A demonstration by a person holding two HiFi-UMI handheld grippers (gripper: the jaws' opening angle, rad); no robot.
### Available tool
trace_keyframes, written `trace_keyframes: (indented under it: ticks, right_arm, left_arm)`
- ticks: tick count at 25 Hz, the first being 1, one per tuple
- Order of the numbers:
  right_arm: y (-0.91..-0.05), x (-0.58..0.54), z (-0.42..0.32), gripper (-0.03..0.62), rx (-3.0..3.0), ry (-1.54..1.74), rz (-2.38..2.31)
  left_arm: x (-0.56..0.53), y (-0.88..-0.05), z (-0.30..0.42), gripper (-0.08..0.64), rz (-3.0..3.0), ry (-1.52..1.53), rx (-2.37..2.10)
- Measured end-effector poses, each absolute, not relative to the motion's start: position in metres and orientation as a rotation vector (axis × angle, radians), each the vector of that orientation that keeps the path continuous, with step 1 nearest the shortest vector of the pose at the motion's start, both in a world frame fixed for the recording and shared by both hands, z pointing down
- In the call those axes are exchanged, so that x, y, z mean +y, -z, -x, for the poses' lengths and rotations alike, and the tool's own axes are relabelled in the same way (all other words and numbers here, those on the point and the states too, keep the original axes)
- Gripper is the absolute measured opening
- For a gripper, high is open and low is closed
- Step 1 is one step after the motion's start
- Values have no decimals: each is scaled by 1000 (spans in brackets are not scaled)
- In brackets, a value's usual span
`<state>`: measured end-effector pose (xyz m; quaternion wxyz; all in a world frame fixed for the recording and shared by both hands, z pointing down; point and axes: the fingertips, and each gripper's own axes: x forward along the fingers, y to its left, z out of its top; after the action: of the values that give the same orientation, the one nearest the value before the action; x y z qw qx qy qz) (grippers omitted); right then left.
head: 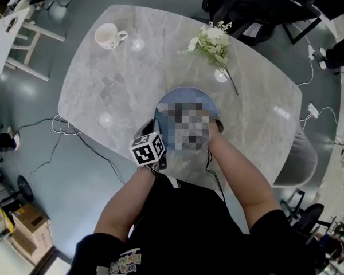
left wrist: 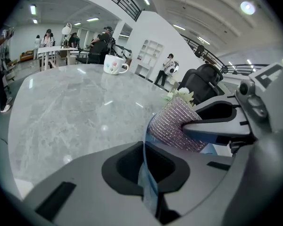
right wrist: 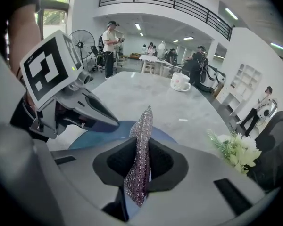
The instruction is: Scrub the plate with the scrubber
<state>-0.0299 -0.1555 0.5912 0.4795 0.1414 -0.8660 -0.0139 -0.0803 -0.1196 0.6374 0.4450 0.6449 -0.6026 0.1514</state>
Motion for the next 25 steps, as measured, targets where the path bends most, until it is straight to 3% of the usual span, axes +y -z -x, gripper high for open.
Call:
trace_keyframes:
  ticks: [25]
  right_arm:
    - [-606, -229, -95, 75, -1836, -128, -779]
  left_arm:
    - [-119, -638, 81, 23, -1600, -377, -1510]
